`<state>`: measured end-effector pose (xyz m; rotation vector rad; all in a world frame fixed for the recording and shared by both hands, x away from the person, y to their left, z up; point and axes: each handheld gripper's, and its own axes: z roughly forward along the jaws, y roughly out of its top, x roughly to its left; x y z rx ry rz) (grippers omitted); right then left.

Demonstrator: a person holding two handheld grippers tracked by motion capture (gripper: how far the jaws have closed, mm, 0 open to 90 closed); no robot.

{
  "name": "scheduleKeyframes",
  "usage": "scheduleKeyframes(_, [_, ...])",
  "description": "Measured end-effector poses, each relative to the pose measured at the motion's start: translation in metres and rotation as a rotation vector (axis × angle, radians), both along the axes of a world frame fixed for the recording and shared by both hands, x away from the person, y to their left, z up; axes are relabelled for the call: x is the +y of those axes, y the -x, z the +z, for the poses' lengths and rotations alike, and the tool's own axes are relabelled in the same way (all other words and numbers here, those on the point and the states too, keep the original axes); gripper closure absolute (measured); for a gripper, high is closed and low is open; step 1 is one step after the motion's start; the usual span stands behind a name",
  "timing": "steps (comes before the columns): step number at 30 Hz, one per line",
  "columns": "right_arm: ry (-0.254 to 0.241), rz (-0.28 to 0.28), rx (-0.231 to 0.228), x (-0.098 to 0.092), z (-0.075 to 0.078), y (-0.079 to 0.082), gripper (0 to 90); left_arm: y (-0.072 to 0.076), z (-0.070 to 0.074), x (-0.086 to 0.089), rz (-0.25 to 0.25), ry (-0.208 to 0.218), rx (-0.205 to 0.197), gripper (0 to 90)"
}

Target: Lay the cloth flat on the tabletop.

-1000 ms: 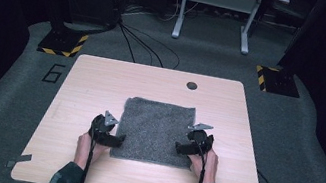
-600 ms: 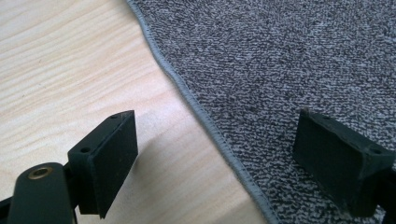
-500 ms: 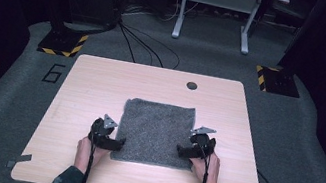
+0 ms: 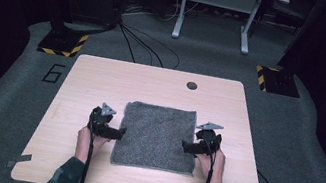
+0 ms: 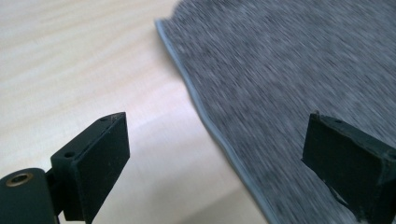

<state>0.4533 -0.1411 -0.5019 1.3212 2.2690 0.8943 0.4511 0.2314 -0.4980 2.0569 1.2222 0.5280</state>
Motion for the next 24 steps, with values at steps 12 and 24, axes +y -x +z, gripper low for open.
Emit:
scheduleKeyframes(12, [0.052,-0.032,0.029,0.011,-0.018,-0.013,0.8,-0.023,-0.022,-0.013,-0.011,-0.078,0.053,7.5])
scheduleKeyframes(24, [0.027,-0.005,0.035,0.003,-0.02,0.001,0.2,-0.011,-0.024,-0.011,-0.021,-0.051,0.063,7.4])
